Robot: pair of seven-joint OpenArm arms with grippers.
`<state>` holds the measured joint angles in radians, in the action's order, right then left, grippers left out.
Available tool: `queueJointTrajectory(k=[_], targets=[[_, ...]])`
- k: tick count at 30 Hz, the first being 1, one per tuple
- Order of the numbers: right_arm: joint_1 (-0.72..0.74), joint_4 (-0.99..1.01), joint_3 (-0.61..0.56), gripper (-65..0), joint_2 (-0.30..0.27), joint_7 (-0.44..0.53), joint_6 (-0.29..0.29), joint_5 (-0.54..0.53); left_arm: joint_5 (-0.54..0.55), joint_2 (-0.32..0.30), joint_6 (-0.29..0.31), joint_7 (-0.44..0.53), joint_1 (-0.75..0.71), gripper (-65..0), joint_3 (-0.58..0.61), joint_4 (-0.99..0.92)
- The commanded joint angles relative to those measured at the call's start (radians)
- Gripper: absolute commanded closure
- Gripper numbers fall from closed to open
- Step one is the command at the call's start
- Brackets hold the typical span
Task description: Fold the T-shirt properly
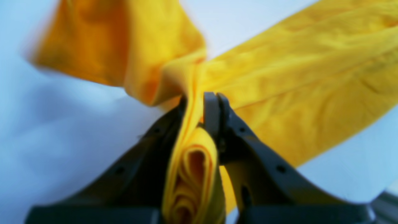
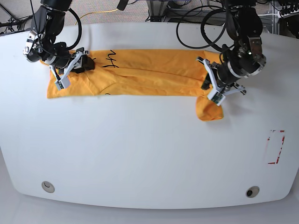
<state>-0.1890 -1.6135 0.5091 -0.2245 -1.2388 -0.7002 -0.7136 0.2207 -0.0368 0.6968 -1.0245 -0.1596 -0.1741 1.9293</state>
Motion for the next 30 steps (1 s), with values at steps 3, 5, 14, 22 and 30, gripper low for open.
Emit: queueJointTrajectory(k=[3,5,14,22,30], targets=[[0.009,-0.006,0.003,-27.0,-0.008,-0.019,0.002,0.019,-0.001,0.019,0.001,0.016,0.013,-4.2,0.141,0.019],[0.009,-0.006,0.003,-27.0,-0.008,-0.019,0.002,0.019,-0.017,0.053,0.001,0.016,0.019,-4.2,0.172,0.014],[0.016,-0.008,0.003,-27.0,-0.008,-0.019,0.002,0.019,-0.206,0.194,0.001,0.032,0.081,-4.4,0.325,-0.069],[0.015,-0.009,0.006,-27.0,-0.008,-0.019,0.002,0.019,-0.221,0.194,0.001,0.102,0.102,-4.6,0.385,-0.182],[0.016,-0.011,0.004,-27.0,-0.008,-0.019,0.002,0.019,-0.220,0.194,-0.047,0.164,0.124,-4.7,0.453,-0.219]])
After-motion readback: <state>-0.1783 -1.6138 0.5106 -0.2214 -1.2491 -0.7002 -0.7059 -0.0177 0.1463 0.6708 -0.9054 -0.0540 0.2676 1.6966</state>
